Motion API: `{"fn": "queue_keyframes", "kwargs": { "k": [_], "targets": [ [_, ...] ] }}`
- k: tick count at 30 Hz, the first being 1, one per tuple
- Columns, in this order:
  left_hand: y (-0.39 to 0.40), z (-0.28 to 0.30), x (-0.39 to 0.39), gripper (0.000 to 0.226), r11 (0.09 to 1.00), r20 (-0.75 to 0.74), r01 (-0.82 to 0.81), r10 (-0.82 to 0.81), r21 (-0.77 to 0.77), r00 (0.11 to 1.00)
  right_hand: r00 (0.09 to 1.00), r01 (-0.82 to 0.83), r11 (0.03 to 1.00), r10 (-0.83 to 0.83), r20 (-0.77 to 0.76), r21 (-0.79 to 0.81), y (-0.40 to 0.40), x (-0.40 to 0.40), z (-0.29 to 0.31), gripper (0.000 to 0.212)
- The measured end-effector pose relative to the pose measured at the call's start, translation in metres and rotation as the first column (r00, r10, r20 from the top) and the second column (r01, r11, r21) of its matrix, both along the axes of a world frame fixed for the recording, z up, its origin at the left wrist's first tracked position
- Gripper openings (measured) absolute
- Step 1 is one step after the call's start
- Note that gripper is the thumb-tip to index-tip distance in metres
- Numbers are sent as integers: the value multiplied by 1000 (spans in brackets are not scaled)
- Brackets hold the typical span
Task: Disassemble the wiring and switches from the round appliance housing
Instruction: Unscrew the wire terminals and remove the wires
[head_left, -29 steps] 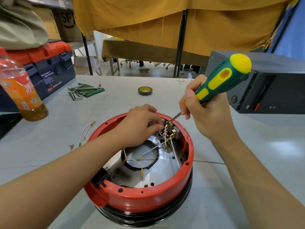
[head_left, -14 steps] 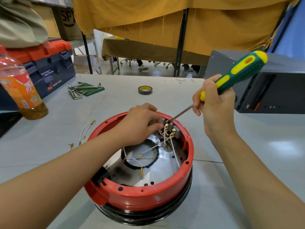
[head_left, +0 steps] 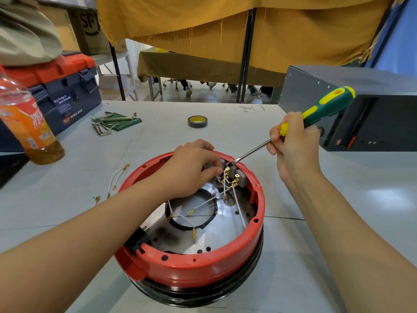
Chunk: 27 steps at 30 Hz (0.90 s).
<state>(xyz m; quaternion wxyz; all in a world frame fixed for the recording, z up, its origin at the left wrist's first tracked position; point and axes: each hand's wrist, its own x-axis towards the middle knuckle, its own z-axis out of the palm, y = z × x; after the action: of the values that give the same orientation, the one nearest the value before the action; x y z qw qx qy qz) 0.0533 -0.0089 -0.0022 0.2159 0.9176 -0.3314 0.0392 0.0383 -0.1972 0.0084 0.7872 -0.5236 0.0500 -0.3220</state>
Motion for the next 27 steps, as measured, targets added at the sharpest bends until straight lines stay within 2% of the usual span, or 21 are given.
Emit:
{"fn": "queue_keyframes", "kwargs": {
  "k": [5, 9, 16, 24, 27],
  "targets": [
    [0, 0, 0, 11, 1000, 2, 1, -1, -3, 1000, 998, -9, 999, 12, 58, -53, 2, -5, 1, 31],
    [0, 1, -1, 10, 1000, 1, 1, -1, 6, 1000, 989, -7, 977, 38, 146, -212, 6, -12, 5, 25],
    [0, 1, -1, 11, 1000, 2, 6, -6, 4, 1000, 963, 16, 879, 115, 244, -477, 15, -26, 11, 26],
    [1, -1, 0, 11, 1000, 3, 8, -8, -15, 1000, 950, 11, 820, 170, 261, -572, 27, -35, 15, 25],
    [0, -1, 0, 11, 1000, 1, 10, -10, -20, 1000, 954, 2, 833, 165, 252, -553, 28, -33, 15, 23]
  ]
}}
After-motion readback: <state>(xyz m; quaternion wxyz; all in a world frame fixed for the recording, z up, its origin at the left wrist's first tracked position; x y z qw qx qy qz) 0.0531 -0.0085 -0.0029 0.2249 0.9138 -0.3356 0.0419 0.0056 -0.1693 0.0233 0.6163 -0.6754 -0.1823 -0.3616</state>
